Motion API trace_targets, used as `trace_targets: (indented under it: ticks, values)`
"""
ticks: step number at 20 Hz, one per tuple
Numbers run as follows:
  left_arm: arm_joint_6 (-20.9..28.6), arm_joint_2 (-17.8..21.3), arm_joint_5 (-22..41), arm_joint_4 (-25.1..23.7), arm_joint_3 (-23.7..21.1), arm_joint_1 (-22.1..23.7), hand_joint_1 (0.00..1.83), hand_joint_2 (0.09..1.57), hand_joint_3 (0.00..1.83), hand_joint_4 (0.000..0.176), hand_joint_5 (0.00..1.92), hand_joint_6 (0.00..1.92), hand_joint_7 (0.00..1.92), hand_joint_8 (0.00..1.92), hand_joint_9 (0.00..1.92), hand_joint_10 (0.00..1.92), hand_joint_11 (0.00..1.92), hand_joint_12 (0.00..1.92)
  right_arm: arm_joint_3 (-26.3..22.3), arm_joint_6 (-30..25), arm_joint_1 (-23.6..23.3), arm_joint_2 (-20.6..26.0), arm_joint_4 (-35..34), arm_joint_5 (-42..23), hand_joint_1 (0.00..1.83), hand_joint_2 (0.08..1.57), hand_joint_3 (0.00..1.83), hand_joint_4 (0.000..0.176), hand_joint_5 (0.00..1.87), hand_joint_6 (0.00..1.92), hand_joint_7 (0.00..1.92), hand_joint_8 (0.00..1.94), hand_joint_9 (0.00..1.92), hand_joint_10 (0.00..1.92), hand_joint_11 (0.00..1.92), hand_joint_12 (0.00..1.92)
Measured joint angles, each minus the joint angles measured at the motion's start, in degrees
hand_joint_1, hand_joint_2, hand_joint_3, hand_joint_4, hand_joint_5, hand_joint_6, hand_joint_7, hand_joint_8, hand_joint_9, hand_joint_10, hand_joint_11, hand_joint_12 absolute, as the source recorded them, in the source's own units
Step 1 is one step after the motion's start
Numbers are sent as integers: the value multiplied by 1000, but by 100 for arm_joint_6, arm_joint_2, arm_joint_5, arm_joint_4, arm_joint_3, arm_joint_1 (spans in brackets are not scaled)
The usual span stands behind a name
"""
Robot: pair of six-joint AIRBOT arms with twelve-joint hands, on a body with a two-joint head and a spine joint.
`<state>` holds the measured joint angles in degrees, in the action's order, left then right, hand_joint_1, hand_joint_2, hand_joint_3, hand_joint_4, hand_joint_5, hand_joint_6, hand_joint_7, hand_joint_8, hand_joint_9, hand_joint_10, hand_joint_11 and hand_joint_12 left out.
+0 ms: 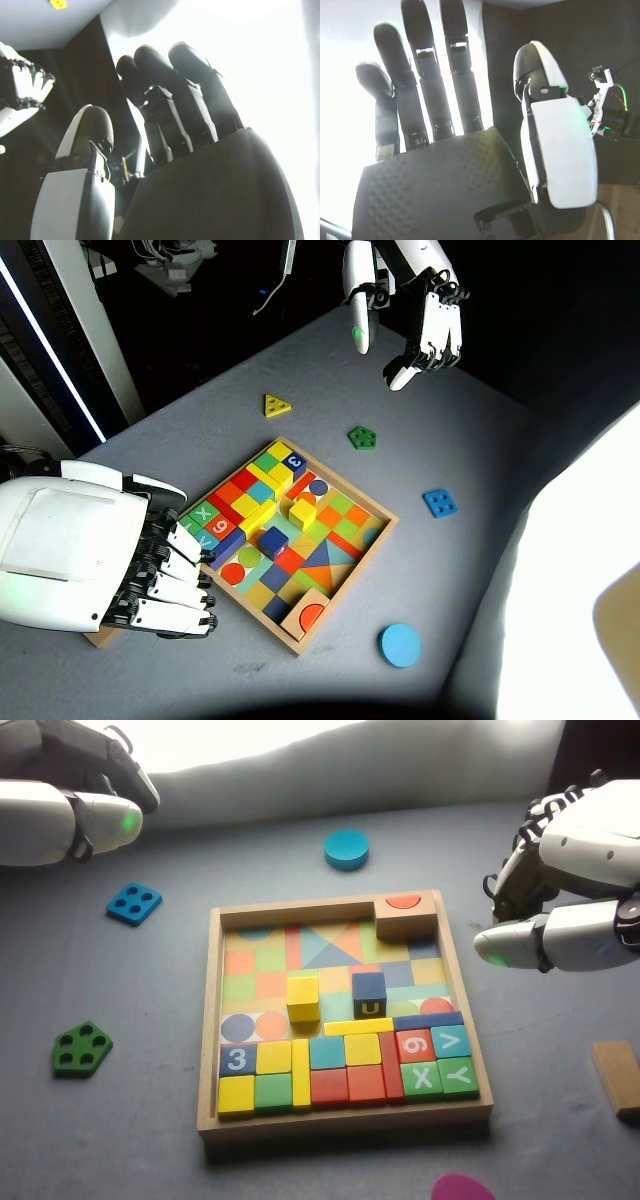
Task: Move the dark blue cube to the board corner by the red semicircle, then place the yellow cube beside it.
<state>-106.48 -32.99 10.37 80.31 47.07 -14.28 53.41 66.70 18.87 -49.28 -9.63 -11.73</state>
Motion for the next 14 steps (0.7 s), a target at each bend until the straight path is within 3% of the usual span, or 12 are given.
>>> trace_targets:
  ticks: [3,4,9,11,13,14]
  values:
    - [0,0,0,0,0,0,33,1230,128,0,31,36,21,39,29,53,0,384,0,0,0,0,0,11,0,995,317,28,17,59,19,12,0,0,0,0]
    - [-4,0,-11,7,0,0,32,1286,15,0,59,6,36,3,53,8,0,386,0,9,0,2,0,46,0,1095,86,34,36,25,11,1,0,0,0,0]
    - [4,0,17,15,7,35,4,1310,5,0,35,0,17,2,50,2,0,347,2,31,31,-2,0,7,0,1121,76,39,27,16,10,3,0,0,0,0]
    - [4,0,15,15,7,35,0,1304,1,0,31,2,38,7,57,3,0,383,9,111,72,-57,-2,24,0,1129,74,32,46,23,25,9,0,0,0,0]
    - [4,-2,-4,15,7,35,0,1310,1,0,49,3,49,3,53,1,0,394,44,127,136,-195,-7,4,0,1123,67,42,61,28,29,9,0,0,0,0]
    - [4,-2,-11,13,7,35,0,1307,0,0,59,7,53,4,58,2,0,398,57,138,140,-337,-48,50,0,1124,64,60,100,44,26,7,0,0,0,0]
